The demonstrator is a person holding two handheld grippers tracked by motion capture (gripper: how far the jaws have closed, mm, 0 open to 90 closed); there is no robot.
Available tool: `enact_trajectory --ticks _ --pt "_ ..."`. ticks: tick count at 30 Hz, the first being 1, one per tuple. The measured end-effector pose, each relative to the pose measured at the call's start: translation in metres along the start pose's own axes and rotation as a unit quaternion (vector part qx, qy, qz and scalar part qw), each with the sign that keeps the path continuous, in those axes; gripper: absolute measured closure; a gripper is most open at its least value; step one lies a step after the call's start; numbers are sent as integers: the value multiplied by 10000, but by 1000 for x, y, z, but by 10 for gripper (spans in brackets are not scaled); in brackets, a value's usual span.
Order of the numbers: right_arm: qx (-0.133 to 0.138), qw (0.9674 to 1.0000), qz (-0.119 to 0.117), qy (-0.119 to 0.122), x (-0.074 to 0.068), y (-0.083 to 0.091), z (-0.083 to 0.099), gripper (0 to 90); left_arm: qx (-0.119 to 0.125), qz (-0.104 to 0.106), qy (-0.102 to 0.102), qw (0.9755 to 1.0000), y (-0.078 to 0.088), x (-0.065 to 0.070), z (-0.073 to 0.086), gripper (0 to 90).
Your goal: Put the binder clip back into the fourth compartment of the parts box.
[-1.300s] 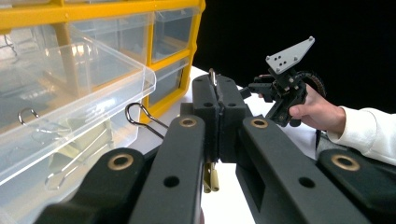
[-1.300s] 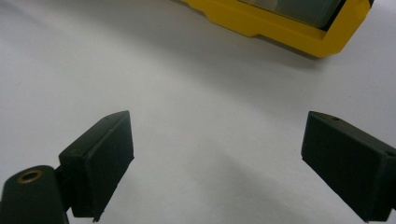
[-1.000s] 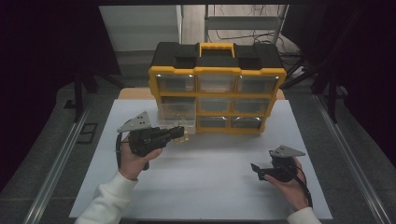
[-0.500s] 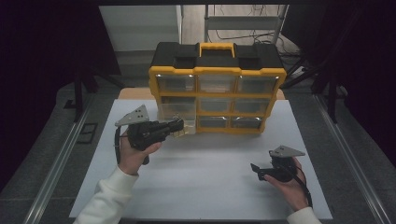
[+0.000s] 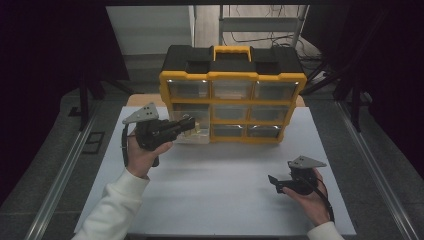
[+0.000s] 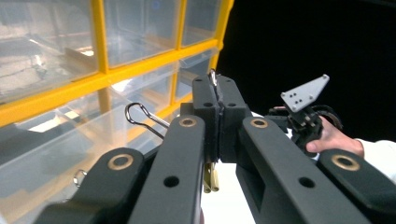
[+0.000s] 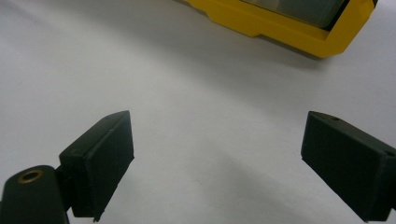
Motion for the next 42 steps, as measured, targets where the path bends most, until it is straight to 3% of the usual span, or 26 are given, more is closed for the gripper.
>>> enact_trajectory --ticks 14,19,30,32,35,39,42 --pt "-1 10000 -9 -1 -1 0 0 100 -55 -424 148 9990 -8 -30 -9 889" --pt "-4 10000 -13 -5 0 0 0 100 -111 -615 219 9978 -9 -40 -7 888" --pt "-9 10000 -17 2 -1 -1 0 101 -388 -1003 121 9941 -20 -53 3 868" --pt "-8 10000 -20 -2 -1 -1 0 101 -394 -1048 73 9937 -22 -54 4 762" --pt "1 10000 -21 0 0 0 0 102 -330 -984 -48 9946 -21 -49 3 505" --pt "-1 10000 -23 10 -1 -1 0 102 -345 -618 -32 9975 -18 -34 2 372" --pt "3 10000 -18 6 0 0 0 102 -382 -474 -55 9981 -15 -25 4 322"
Point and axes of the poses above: each handheld gripper's, and its own axes: y roughly backward along the jaws, z roughly out of its underside, x roughly to its right, the point moved 8 cm from there along -y, roughly forward along the jaws, and after that the axes turned 5 degrees about z, right-handed, at the moved point
